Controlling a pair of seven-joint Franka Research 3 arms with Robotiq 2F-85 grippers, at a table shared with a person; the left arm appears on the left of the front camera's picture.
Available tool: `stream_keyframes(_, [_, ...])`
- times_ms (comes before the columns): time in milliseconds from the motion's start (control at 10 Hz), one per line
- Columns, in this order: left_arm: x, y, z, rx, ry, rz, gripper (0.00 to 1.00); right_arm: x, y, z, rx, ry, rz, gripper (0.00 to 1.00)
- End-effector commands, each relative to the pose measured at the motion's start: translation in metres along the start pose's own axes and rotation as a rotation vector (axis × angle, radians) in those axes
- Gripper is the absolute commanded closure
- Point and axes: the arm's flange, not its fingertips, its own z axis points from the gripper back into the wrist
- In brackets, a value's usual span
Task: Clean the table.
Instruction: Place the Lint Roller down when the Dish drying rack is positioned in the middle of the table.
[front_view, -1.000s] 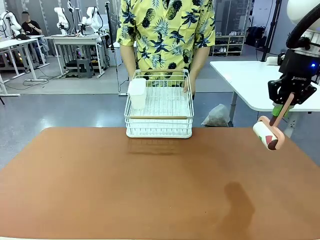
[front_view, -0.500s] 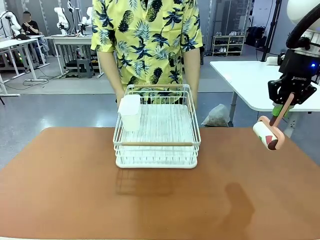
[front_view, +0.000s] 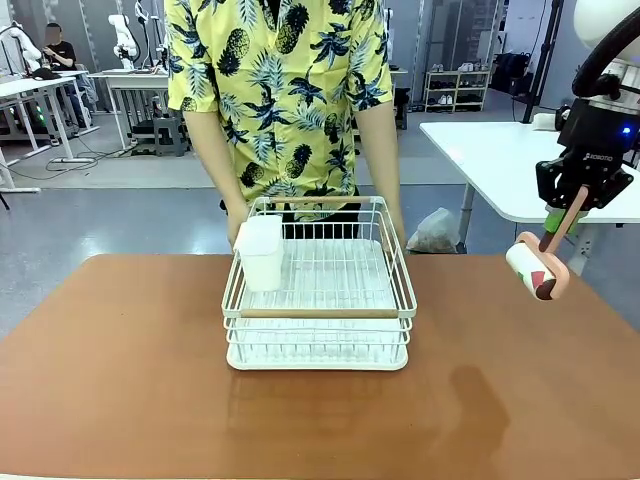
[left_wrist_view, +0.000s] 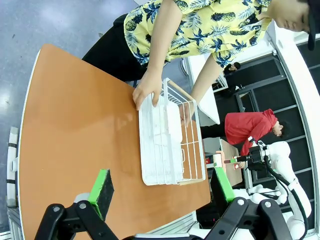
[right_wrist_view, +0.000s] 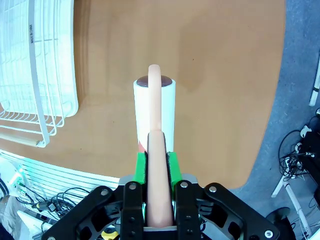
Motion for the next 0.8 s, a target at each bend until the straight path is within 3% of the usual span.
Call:
stream_keyframes(0, [-0.0004,-0.0001,0.0025,-0.01,-0.005,-0.013,0.0,0.0016,0.0017,0.0033,0.006,0.002,0.014,0.79])
stream_keyframes(700, [-0.0004,-0.0001,0.0025,-0.01,-0.005,-0.013,0.0,0.0016,0.0017,0.0033,0.006,0.002,0.014,0.79])
